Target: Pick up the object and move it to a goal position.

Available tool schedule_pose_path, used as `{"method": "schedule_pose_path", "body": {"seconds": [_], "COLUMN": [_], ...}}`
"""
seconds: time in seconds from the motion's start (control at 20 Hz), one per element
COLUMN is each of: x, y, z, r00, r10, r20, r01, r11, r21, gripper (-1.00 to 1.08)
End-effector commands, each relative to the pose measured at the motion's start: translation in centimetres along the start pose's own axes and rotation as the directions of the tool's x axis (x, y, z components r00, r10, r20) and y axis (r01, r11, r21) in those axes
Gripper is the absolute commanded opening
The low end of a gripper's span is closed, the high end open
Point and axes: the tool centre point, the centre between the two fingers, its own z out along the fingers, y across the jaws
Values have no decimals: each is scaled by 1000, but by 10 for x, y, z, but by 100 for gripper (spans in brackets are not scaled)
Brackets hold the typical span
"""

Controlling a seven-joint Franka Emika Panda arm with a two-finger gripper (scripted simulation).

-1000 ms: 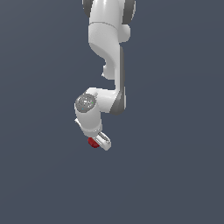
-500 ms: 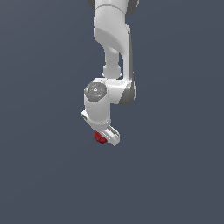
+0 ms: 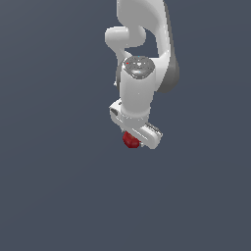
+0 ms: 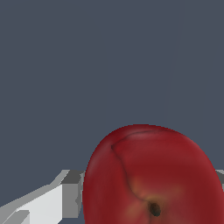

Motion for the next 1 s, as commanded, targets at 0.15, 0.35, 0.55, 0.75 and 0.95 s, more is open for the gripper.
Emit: {"method": "schedule_pose_path", "body": {"seconds": [0.15,0.35,0.55,0.75,0.95], "x": [-35,-59,-83,-105,-122], "y": [-29,-51,-72,-93,-110], "z": [-55,-94,-131,-167,-194], "r00": [1000,1000,1000,1000,1000], "r10": [1,1,2,1,1], "r20": [-3,-3,-4,-3,-3], "r01": [-1,-1,-2,-1,-1], "r11": [1000,1000,1000,1000,1000], "r21": [1,1,0,1,1], "gripper": [-100,-100,-100,-100,-100]}}
